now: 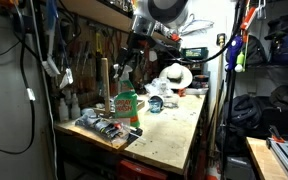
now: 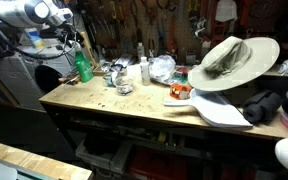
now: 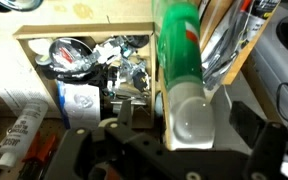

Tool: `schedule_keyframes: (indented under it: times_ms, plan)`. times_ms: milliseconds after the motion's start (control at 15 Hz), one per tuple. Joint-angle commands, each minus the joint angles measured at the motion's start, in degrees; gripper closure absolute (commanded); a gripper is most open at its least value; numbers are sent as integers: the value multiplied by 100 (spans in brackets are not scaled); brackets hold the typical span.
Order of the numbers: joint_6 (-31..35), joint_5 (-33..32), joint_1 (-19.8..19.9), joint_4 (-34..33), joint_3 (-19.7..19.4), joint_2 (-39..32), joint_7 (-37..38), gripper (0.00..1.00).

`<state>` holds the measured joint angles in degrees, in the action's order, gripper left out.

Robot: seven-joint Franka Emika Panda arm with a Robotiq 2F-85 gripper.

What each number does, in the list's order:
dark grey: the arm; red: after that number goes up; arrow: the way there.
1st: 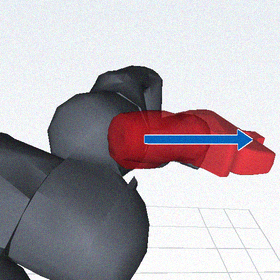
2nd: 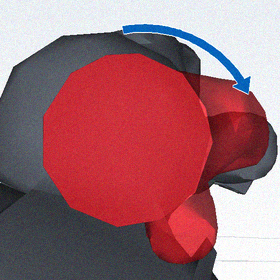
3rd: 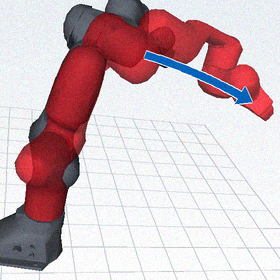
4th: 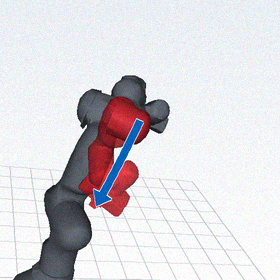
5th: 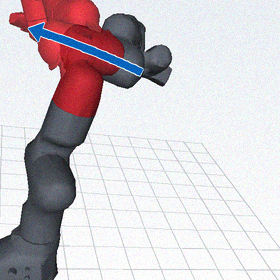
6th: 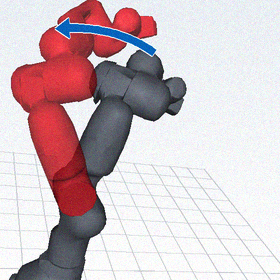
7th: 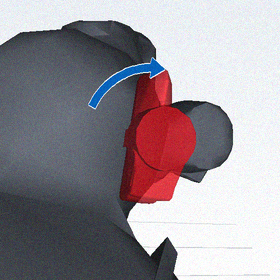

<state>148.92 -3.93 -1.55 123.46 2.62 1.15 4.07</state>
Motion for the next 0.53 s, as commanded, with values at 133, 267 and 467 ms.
schedule_keyframes:
  times_ms: [133, 267, 467]
  plan:
    - [-1617, 250, 7, 171, -65, 726, -247, 0]
    - [-2064, 239, 14, 263, -91, 980, -276, 0]
    - [-2471, 19, 35, 561, -83, 1439, -240, 0]
